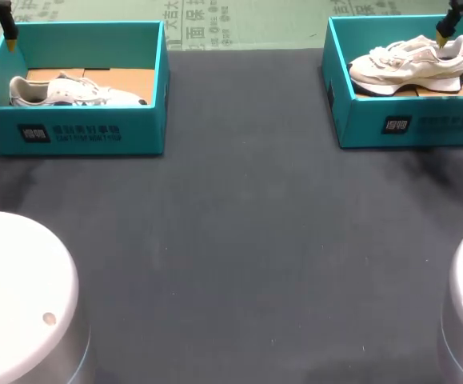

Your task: Take the shoe out of the shoebox, open the shoe tongue, remove and reinsert the insole, then place the shoe into the shoebox

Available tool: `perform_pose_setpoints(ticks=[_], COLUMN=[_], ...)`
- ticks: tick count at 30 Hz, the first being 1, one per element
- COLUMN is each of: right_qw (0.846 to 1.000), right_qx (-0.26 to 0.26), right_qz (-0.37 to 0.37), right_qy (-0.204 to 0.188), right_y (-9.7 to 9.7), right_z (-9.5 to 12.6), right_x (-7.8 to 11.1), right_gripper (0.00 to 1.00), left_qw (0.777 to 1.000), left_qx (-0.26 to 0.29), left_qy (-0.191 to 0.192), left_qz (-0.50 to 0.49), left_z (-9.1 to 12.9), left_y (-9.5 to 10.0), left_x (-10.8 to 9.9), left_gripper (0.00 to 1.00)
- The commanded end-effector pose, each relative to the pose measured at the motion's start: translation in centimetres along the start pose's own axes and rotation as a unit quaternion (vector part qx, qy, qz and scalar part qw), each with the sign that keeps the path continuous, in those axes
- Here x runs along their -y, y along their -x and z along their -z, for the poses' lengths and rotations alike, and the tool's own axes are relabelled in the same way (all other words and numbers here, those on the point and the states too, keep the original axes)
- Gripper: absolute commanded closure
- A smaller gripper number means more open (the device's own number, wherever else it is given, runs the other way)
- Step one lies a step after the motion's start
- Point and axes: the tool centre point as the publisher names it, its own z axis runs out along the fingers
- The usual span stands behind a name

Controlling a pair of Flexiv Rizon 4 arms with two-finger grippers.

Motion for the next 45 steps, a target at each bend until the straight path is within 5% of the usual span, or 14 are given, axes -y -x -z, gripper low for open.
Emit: perform_pose_setpoints(ticks=[1, 12, 22, 26, 31, 35, 45], right_qw=[0.998, 0.996, 0.996, 0.996, 0.993, 0.985, 0.979], right_qx=[0.014, 0.044, 0.044, 0.056, 0.097, 0.136, 0.161], right_qz=[-0.004, -0.035, -0.035, -0.021, -0.038, -0.073, -0.105], right_qy=[-0.061, -0.076, -0.076, -0.065, -0.049, -0.071, -0.065], right_y=[1.7, 6.6, 6.6, 7.1, 8.9, 11.1, 15.1], right_z=[-0.5, -3.3, -3.3, -4.4, -5.2, -6.7, -8.8], right_x=[-2.3, -6.0, -6.0, -8.4, -10.2, -10.8, -11.5], right_gripper=[0.0, 0.0, 0.0, 0.0, 0.0, 0.0, 0.0], left_qw=[1.0, 1.0, 1.0, 1.0, 1.0, 1.0, 1.0], left_qx=[-0.001, -0.001, -0.001, -0.001, -0.001, -0.001, -0.001], left_qy=[0.002, 0.002, 0.002, 0.002, 0.002, 0.002, 0.002], left_qz=[0.0, 0.0, 0.0, 0.0, 0.0, 0.0, 0.0], left_z=[0.0, 0.0, 0.0, 0.0, 0.0, 0.0, 0.0], left_y=[0.0, 0.0, 0.0, 0.0, 0.0, 0.0, 0.0], left_x=[0.1, 0.1, 0.1, 0.1, 0.1, 0.1, 0.1], left_gripper=[0.0, 0.0, 0.0, 0.0, 0.0, 0.0, 0.0])
